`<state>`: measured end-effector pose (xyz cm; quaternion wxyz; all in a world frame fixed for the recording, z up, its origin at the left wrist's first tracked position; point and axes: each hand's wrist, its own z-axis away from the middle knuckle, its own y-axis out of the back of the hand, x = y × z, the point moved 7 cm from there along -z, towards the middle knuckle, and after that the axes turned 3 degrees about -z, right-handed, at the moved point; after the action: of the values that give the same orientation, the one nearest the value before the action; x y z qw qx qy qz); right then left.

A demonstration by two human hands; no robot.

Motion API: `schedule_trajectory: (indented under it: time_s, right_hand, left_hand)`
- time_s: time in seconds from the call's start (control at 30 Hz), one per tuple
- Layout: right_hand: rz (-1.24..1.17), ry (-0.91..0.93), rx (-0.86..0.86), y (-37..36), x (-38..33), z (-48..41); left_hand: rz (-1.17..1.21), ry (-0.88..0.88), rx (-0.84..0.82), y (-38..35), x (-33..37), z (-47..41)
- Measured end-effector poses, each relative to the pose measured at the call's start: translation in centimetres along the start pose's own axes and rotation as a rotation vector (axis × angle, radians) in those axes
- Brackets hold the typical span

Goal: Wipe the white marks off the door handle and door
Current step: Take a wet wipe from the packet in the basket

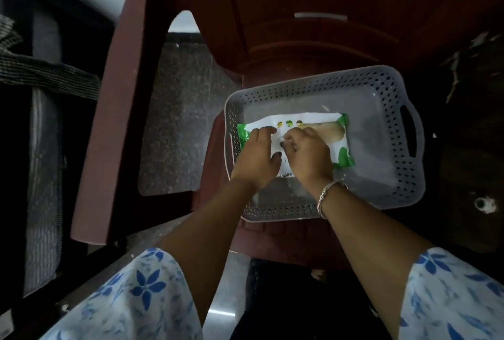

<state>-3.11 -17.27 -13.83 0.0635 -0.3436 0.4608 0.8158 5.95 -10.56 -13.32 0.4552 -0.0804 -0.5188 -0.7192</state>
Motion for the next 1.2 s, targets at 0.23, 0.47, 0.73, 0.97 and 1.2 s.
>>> schedule_trajectory:
  time_s: [0.23,0.47,0.73,0.97,1.2]
  right_hand:
    - [-0.019,0.061,-0.023,0.1,0.4,-0.2]
    - [-0.120,-0.004,0.003,0.1,0.7,-0.1]
    - [-0.052,0.097,-0.054,-0.7,0.5,-0.6]
    - [-0.507,-0.090,0.037,0.3,0.6,-0.4]
    - [-0.887,-0.264,0.115,2.3,1.7,-0.2]
  left_hand:
    - [-0.019,-0.048,0.029,-0.4,0.2,0.1]
    - [0.010,0.008,0.041,-0.4,0.6,-0.9]
    - [-0.023,-0.003,0.037,-0.7,0.5,-0.8]
    - [-0.104,-0.013,-0.003,-0.9,0.6,-0.9]
    - [-0.093,0.033,-0.011,-0.8,-0.2,-0.7]
